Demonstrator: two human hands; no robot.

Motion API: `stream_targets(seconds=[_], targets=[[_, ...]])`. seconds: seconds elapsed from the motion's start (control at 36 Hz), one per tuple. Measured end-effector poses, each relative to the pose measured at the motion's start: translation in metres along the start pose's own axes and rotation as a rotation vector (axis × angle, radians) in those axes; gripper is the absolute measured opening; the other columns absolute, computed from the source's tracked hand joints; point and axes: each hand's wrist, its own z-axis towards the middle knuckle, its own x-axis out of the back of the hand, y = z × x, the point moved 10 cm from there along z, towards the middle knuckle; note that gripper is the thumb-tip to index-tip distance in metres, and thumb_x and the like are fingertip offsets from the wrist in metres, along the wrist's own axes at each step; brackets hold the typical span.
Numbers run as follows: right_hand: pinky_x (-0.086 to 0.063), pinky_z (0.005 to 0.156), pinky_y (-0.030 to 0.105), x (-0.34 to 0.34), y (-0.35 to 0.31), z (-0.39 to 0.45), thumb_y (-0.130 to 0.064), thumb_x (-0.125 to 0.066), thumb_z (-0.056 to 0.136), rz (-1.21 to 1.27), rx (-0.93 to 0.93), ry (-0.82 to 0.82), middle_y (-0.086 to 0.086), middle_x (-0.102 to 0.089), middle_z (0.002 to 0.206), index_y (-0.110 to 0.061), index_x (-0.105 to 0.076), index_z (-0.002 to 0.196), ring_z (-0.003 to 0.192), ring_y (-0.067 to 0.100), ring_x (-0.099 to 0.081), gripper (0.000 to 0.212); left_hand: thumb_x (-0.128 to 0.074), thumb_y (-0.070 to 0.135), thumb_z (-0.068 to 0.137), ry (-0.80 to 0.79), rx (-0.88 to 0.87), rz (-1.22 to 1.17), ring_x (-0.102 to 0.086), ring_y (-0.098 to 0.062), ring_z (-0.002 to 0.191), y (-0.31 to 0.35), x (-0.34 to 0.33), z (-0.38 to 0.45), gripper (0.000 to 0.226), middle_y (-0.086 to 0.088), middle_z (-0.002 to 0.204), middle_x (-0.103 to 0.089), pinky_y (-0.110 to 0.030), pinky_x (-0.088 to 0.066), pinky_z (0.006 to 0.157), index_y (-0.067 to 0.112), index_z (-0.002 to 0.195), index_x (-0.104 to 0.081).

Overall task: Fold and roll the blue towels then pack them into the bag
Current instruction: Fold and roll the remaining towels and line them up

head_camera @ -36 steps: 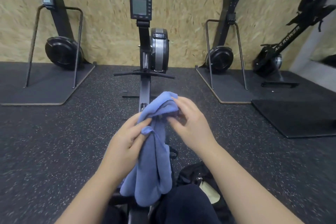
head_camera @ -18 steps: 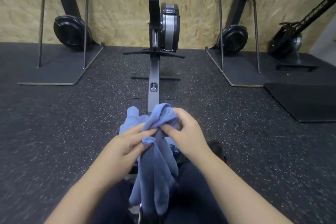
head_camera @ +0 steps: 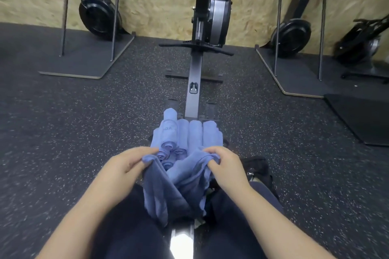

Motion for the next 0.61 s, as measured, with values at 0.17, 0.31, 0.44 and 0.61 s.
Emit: stream_targets(seconds=[0.17,0.31,0.44,0.61], targets=[[-0.037,0.087,0.015,-0.031,0.022,0.001,-0.011,-0.056,0.09,-0.097,-0.067,-0.099,-0.007,-0.063,0.117,-0.019,-0.067,0.115,0.109,0.01,-0.056,0.028,-0.051,0.028,0.09,0.199,-0.048,-0.027,-0.054,0.015,0.108,0.022,0.036,0.005,0.045,0.041,0.112,-0.058,-0.004,-0.037,0.092,0.072,0.099,-0.056],[-0.038,0.086,0.016,-0.048,0.027,0.0,-0.013,-0.057,0.091,-0.096,-0.057,-0.134,-0.006,-0.064,0.117,-0.019,-0.067,0.113,0.108,0.01,-0.056,0.025,-0.046,0.034,0.091,0.368,-0.066,0.003,-0.054,0.013,0.109,0.038,0.064,0.012,0.034,0.045,0.109,-0.057,-0.01,-0.04,0.093,0.065,0.1,-0.059],[-0.034,0.084,0.01,-0.062,0.014,0.004,-0.015,-0.056,0.092,-0.091,0.012,-0.197,-0.008,-0.063,0.119,-0.023,-0.066,0.116,0.11,0.006,-0.055,0.026,-0.051,0.024,0.098,0.541,-0.046,-0.021,-0.057,0.002,0.111,0.047,0.091,0.014,0.025,0.025,0.115,-0.063,-0.025,-0.044,0.097,0.039,0.114,-0.065],[-0.037,0.085,0.014,-0.074,0.026,0.005,-0.015,-0.055,0.093,-0.105,-0.056,-0.246,-0.008,-0.062,0.12,-0.023,-0.065,0.119,0.111,0.009,-0.056,0.029,-0.051,0.022,0.099,0.525,0.019,-0.001,-0.057,0.002,0.112,0.048,0.091,0.022,0.028,0.018,0.116,-0.066,-0.025,-0.043,0.099,0.042,0.116,-0.063]])
